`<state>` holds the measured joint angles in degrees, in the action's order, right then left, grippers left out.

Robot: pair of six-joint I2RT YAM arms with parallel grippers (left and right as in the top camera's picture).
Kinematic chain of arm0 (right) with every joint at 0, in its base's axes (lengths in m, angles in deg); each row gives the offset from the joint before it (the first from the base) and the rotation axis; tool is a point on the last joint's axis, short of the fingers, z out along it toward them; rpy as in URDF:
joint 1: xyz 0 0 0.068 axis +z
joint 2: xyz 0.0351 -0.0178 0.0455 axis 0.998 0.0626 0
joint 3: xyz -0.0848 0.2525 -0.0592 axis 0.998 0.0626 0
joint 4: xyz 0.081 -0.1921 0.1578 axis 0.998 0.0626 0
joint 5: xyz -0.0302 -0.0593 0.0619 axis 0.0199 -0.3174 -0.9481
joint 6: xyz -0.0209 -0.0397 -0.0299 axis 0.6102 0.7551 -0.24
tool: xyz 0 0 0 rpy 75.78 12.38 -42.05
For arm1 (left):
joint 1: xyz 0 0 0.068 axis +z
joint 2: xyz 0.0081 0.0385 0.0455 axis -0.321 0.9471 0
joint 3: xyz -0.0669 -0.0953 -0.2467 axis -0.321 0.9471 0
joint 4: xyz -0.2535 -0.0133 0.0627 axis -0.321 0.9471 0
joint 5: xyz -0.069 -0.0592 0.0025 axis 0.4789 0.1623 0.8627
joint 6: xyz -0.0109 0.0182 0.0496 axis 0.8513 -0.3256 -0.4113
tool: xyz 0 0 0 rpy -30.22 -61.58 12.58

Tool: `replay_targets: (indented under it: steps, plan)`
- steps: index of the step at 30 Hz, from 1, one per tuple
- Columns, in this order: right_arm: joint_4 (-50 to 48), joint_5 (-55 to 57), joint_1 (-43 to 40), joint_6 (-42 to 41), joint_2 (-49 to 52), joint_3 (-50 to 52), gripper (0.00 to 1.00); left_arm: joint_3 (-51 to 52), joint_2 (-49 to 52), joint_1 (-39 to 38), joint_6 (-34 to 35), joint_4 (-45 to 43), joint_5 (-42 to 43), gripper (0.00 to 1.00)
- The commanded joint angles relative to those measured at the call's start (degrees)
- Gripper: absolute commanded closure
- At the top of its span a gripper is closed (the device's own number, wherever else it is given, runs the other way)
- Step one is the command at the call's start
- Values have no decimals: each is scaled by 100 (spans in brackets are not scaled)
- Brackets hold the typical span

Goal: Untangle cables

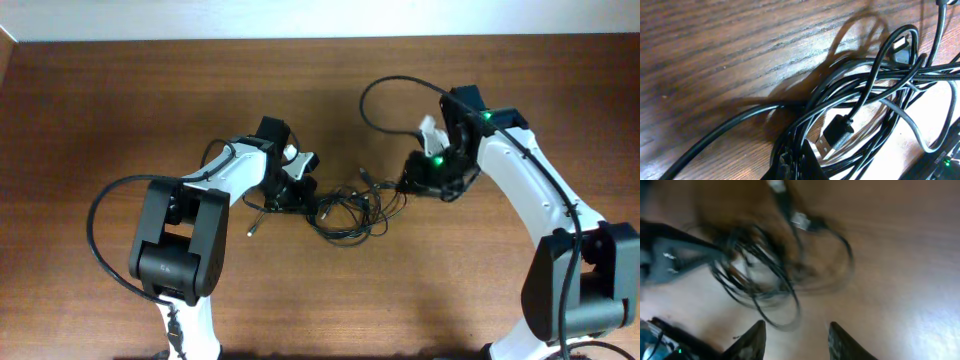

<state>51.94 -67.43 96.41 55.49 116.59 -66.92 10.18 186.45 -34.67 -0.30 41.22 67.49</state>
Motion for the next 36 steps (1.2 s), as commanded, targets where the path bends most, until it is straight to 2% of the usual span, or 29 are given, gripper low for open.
replay_targets:
  steps: [1,6,12,18,25,27,36]
  plan:
    - [-798,-365,369,166,-42,-68,58,85,90,24,-31,7,-238,100]
    - [-1714,407,925,369,251,-68,55,85,90,24,-31,4,-326,100]
    - [-1810,479,1381,1360,756,-68,55,85,90,24,-31,-15,-326,100]
    - [-2076,935,1436,1377,1204,-68,54,85,90,26,-28,-15,-326,100]
    - [-2105,911,1458,2680,1550,-66,54,85,87,26,-28,-17,-323,100]
    - [-2162,914,1506,3034,1589,-63,54,85,87,26,-28,-17,-323,100]
    - [-2352,1049,1904,3679,1591,-35,55,85,90,24,-28,-35,-323,100]
